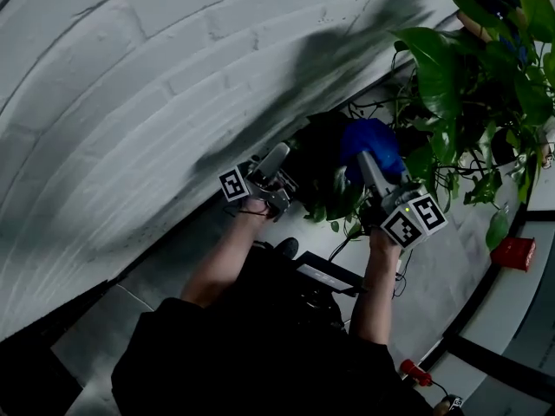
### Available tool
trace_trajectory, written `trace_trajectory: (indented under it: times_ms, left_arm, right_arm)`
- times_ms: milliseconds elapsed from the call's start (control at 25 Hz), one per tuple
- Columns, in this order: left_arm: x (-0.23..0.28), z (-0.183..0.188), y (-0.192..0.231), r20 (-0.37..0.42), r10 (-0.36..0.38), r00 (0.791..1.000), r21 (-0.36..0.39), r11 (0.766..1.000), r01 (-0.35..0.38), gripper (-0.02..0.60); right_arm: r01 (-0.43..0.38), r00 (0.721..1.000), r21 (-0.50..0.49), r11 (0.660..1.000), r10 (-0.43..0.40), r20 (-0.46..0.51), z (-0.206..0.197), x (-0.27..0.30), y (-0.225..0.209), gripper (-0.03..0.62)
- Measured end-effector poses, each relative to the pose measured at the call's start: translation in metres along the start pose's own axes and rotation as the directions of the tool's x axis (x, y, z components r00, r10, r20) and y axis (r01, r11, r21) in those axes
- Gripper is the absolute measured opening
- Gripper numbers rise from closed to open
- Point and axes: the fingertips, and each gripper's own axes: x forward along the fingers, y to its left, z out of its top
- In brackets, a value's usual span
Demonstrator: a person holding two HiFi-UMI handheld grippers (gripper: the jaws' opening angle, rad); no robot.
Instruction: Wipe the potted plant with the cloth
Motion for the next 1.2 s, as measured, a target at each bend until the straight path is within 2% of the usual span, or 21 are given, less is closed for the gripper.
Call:
trace_trajectory:
  times_ms: [80,160,440,640,840,920,1200]
  left_arm:
    - [-0.001,-0.001,0.000,0.001,0.005,1.000,-0.002,1.000,-0.005,0.405]
    - [-0.001,0.000,0.001,-0.001,0.011,1.000,-0.001,1.000,-0.011,0.407]
    - [-0.001,-0.004,0.002,-0.011,0.044,0.999,0.014,0.999,-0.044,0.410]
    - [0.004,-0.008,-0.001,-0.042,0.070,0.997,0.054,0.996,-0.068,0.413]
    - [0.005,-0.009,-0.009,-0.051,0.066,0.997,0.083,0.995,-0.062,0.442]
    - [0.005,-0.010,-0.011,-0.056,0.058,0.997,0.090,0.995,-0.053,0.474]
    - [0.005,-0.010,-0.012,-0.072,0.053,0.996,0.101,0.994,-0.046,0.480]
  right_arm:
    - [0.045,0.999,-0.003,0.999,-0.045,-0.007,0.003,-0.008,-0.013,0.060]
    - [0.049,0.998,0.002,0.999,-0.049,-0.030,-0.002,-0.006,-0.018,0.059]
    - [-0.077,0.982,0.025,0.997,0.080,-0.169,-0.056,0.040,0.004,0.060]
    - [-0.161,0.951,0.048,0.986,0.168,-0.260,-0.088,0.069,0.025,0.060]
    - [-0.234,0.927,0.061,0.970,0.242,-0.286,-0.098,0.077,0.051,0.060]
    - [-0.275,0.910,0.050,0.960,0.276,-0.308,-0.104,0.079,0.065,0.060]
    - [-0.388,0.849,0.060,0.920,0.382,-0.366,-0.124,0.071,0.101,0.058]
